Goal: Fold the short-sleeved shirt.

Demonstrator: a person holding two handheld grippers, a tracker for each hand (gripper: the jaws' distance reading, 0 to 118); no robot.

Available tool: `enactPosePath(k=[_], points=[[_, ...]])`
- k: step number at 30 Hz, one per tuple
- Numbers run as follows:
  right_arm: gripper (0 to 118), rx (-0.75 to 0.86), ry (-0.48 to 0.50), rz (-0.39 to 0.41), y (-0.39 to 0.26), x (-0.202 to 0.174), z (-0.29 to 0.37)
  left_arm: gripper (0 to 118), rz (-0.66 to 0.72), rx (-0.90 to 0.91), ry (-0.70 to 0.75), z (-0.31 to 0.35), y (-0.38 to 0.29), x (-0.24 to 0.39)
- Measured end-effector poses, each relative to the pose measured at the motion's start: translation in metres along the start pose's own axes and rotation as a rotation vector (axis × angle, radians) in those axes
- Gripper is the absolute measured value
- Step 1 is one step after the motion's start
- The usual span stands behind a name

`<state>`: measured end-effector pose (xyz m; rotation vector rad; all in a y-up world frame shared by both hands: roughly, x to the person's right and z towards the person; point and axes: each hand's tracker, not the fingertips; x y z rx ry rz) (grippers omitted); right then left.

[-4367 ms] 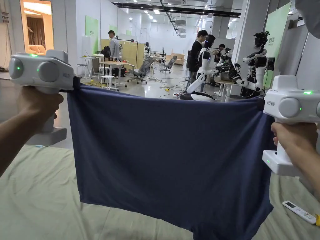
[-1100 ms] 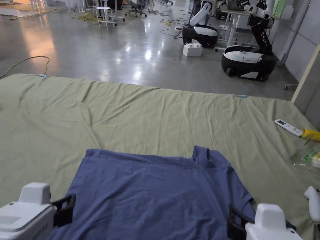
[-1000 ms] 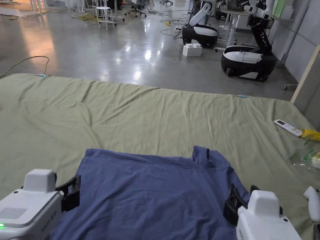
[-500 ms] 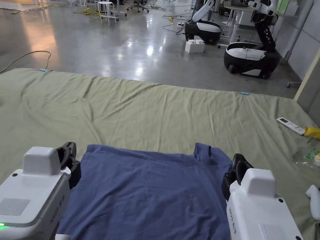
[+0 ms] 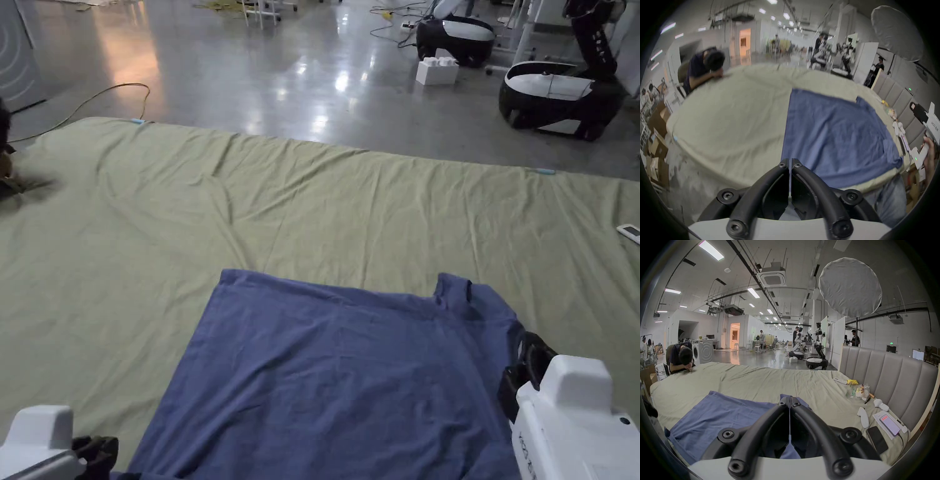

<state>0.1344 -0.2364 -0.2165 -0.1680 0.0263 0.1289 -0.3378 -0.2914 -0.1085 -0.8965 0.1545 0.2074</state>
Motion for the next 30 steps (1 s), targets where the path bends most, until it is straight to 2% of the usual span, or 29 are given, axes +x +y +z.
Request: enactPosePath(k=[1,2,3,4,5,6,9,12,14,16,17,18,19,24,25,26,27,28,30], points=[[2,0.002,0.003,0.009,-0.001,-0.002,0.000,6,0.005,-0.001,-0.010,-0.005,-0.003,-0.005],[2,-0.013,0.010,-0.001,-0.003,-0.002,-0.001,17,0.025,-0.018,0.007,-0.010,-0.006,-0.007],[2,-0.023,0.013,-0.010,-0.005,-0.003,-0.002,36,0.044,-0.025,0.001,-0.014,-0.007,-0.008],[2,-0.026,0.015,-0.009,-0.006,-0.004,-0.002,48,0.066,-0.034,-0.010,-0.020,-0.007,-0.010],[2,-0.033,0.018,-0.009,-0.007,-0.005,-0.002,55,0.083,-0.047,-0.017,-0.027,-0.006,-0.009],[2,-0.040,0.022,-0.006,-0.009,-0.006,-0.002,56,0.097,-0.048,-0.019,-0.031,-0.006,-0.008],[2,-0.058,0.029,0.005,-0.014,-0.004,0.000,56,0.093,-0.055,-0.021,-0.054,-0.003,-0.001],[2,-0.079,0.021,0.011,-0.019,0.002,0.002,55,0.004,-0.179,0.093,-0.080,-0.006,0.015],[2,-0.093,0.012,0.012,-0.022,0.009,0.005,43,-0.078,-0.226,0.095,-0.092,-0.015,0.027],[2,-0.112,-0.003,0.016,-0.025,0.016,0.007,38,-0.120,-0.176,0.136,-0.088,-0.015,0.038],[2,-0.120,-0.010,0.015,-0.028,0.021,0.009,30,-0.137,-0.185,0.124,-0.088,-0.013,0.041],[2,-0.127,-0.017,0.012,-0.030,0.026,0.010,16,-0.128,-0.189,0.106,-0.087,-0.013,0.043],[2,-0.137,-0.025,0.010,-0.031,0.032,0.012,10,-0.119,-0.194,0.093,-0.088,-0.012,0.045],[2,-0.259,-0.021,0.004,-0.033,0.063,0.017,7,-0.164,-0.209,0.084,-0.082,-0.011,0.048],[2,-0.301,-0.006,-0.024,-0.035,0.070,0.019,7,-0.164,-0.207,0.081,-0.081,-0.013,0.047],[2,-0.321,-0.049,-0.035,-0.036,0.079,0.022,7,-0.154,-0.195,0.080,-0.078,-0.011,0.043],[4,-0.366,-0.026,-0.028,-0.037,0.085,0.022,7,-0.146,-0.194,0.080,-0.077,-0.012,0.042],[13,-0.426,-0.023,-0.025,-0.040,0.092,0.023,7,-0.140,-0.188,0.077,-0.076,-0.013,0.041],[43,-0.526,-0.017,-0.039,-0.049,0.100,0.026,7,-0.127,-0.176,0.077,-0.074,-0.012,0.038]])
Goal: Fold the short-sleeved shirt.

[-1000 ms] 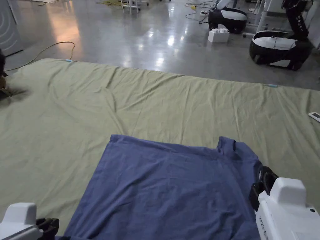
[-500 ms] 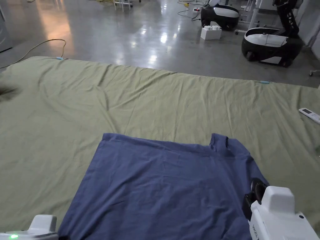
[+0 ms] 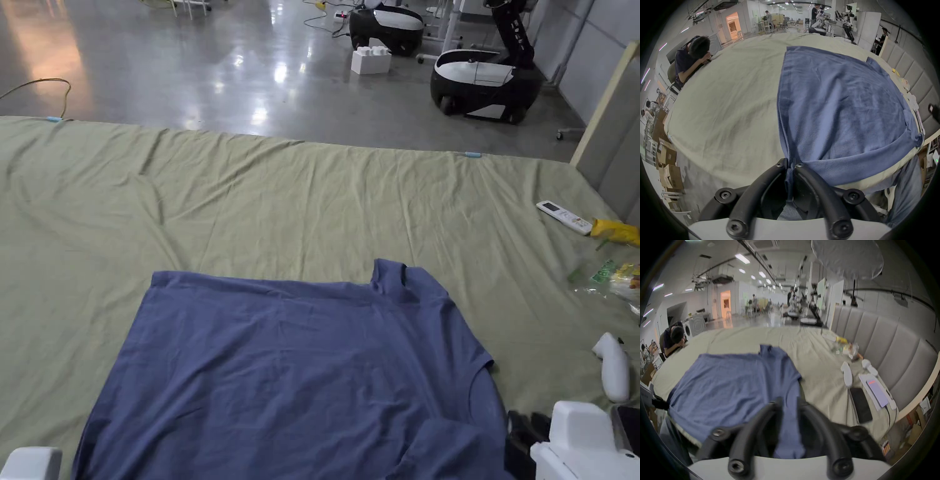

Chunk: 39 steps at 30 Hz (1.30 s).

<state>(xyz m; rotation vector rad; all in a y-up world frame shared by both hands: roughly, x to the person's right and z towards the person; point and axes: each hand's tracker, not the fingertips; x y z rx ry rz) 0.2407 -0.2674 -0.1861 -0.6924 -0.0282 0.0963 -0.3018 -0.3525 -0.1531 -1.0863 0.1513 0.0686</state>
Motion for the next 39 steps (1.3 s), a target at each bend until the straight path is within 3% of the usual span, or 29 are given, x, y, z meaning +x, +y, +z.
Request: enactPosePath(k=[6,12,14,16,17,20,26,31,39], points=[[67,-0.263,0.018,0.052,-0.044,0.004,-0.018,7,0.021,0.024,0.007,0.002,-0.003,-0.002],[67,-0.388,0.015,0.080,-0.081,-0.011,-0.052,7,0.033,0.028,0.005,0.003,-0.003,-0.003],[59,-0.364,0.036,0.069,-0.082,-0.012,-0.053,7,0.035,0.028,0.001,0.003,-0.003,-0.003],[32,-0.364,0.085,0.060,-0.076,-0.012,-0.050,7,0.031,0.030,0.001,0.003,-0.003,-0.003],[11,-0.355,0.115,0.036,-0.074,-0.013,-0.050,7,0.030,0.035,0.003,0.004,-0.004,-0.003],[10,-0.357,0.078,0.133,-0.069,-0.017,-0.046,7,0.022,0.047,0.002,0.005,-0.005,-0.003],[9,-0.300,0.059,0.113,-0.056,-0.014,-0.021,7,0.041,0.112,-0.019,0.021,-0.003,-0.011],[9,-0.210,0.068,0.032,-0.038,-0.008,-0.001,7,0.058,0.186,-0.040,0.038,0.008,-0.015],[9,-0.115,0.087,-0.014,0.018,-0.008,-0.007,7,0.060,0.297,-0.051,0.048,0.062,-0.011]])
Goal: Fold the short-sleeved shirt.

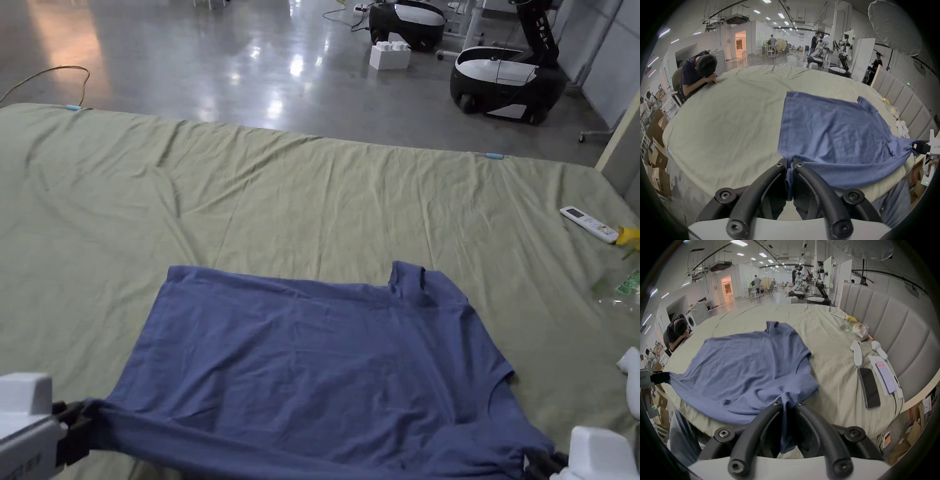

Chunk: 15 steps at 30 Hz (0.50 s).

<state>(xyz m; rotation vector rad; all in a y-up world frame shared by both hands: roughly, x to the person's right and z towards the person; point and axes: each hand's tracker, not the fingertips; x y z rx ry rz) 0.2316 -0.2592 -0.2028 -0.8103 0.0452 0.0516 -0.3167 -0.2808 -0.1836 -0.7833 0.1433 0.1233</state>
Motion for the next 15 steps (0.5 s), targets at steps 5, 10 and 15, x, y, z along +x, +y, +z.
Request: enactPosePath(k=[5,10,15], points=[[9,0.024,0.006,-0.040,0.048,0.001,-0.034,7,0.002,0.028,0.000,-0.036,0.042,0.007],[9,0.005,-0.005,-0.064,0.086,0.004,-0.087,7,0.033,0.002,0.016,-0.083,0.080,0.009],[9,-0.052,0.008,-0.065,0.105,0.005,-0.142,7,0.054,-0.048,0.049,-0.124,0.103,0.010]])
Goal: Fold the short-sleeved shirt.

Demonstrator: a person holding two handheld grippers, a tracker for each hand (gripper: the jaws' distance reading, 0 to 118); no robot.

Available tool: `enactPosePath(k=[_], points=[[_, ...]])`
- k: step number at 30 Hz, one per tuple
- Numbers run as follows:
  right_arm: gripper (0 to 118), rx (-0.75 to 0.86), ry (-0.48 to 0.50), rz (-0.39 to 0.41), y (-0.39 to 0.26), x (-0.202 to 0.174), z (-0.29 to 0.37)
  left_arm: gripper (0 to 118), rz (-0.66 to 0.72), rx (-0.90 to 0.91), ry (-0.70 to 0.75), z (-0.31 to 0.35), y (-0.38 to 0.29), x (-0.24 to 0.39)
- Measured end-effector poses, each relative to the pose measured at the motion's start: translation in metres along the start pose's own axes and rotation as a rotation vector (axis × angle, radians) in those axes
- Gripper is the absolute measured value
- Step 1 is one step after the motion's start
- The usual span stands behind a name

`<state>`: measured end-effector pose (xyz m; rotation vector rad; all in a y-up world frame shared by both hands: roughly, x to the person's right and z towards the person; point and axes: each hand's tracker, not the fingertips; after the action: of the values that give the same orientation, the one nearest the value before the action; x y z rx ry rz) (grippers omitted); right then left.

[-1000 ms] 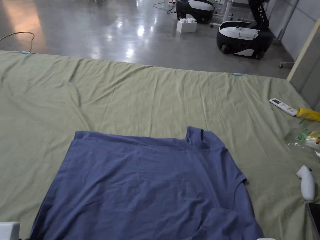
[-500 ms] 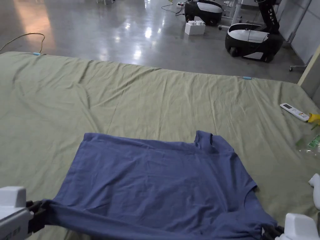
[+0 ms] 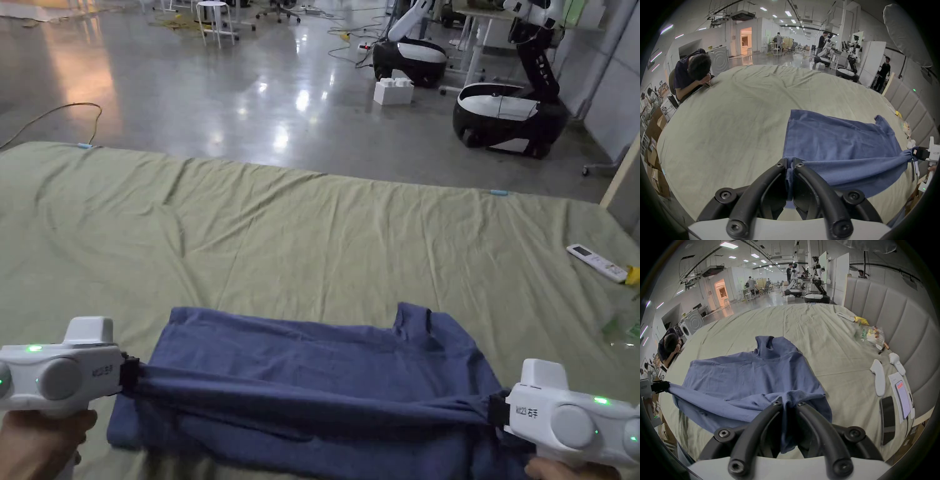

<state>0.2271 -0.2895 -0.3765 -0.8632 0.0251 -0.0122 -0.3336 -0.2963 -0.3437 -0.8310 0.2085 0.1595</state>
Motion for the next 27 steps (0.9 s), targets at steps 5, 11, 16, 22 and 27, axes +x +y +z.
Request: enactPosePath(k=[5,11,16,22,27], points=[[9,-0.056,-0.018,0.006,0.003,-0.003,-0.040,7,-0.023,-0.087,0.029,-0.036,0.005,0.007],[18,-0.065,-0.040,0.053,-0.009,-0.008,-0.057,7,-0.001,-0.134,0.041,-0.059,-0.001,0.011],[46,0.086,-0.051,0.092,-0.009,-0.012,-0.032,12,0.002,-0.071,0.029,-0.047,0.002,0.012],[69,0.426,-0.047,0.101,0.001,-0.031,0.038,61,-0.061,0.190,-0.014,0.011,0.007,0.023],[69,0.701,-0.071,0.086,-0.001,-0.056,0.099,58,-0.076,0.455,0.005,0.077,-0.009,0.040]])
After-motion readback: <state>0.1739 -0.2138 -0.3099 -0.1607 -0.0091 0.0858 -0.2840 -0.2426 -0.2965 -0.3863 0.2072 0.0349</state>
